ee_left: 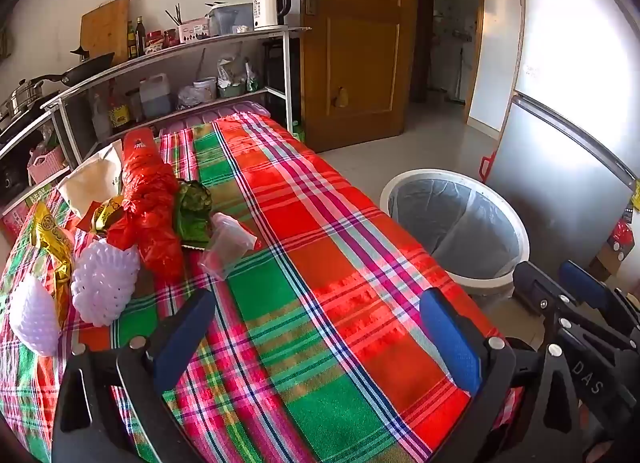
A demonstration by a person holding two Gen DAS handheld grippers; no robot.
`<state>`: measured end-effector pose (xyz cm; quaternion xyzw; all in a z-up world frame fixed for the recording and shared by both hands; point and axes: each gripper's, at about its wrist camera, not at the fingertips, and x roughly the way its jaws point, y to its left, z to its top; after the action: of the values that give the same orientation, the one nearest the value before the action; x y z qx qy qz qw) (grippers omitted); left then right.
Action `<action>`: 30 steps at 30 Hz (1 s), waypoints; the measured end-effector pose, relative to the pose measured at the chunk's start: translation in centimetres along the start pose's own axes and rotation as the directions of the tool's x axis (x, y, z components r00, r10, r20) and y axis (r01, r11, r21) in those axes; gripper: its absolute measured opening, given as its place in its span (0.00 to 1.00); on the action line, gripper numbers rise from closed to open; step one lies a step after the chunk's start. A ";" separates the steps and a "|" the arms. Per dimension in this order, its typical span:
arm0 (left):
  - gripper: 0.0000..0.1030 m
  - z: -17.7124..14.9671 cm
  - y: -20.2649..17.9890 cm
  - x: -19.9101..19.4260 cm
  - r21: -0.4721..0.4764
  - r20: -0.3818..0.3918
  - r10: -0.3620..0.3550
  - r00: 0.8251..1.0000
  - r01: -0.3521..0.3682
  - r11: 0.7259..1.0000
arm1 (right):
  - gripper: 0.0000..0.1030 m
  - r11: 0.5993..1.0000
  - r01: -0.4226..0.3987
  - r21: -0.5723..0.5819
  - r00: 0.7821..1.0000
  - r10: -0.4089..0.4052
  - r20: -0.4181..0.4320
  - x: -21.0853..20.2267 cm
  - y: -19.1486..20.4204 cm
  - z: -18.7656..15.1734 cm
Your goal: Collect trash
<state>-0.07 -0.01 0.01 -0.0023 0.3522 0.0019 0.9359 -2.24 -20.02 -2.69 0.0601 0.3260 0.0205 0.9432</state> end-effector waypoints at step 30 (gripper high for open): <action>1.00 -0.2 1.2 -0.9 -0.030 -0.015 0.011 1.000 -0.011 0.999 | 0.68 1.000 -0.010 -0.022 1.000 0.010 0.002 0.1 0.7 -0.3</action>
<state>-0.89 1.17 0.42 -0.0145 0.3589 0.0122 0.9332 -2.33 -19.34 -2.85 0.0514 0.3244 0.0288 0.9441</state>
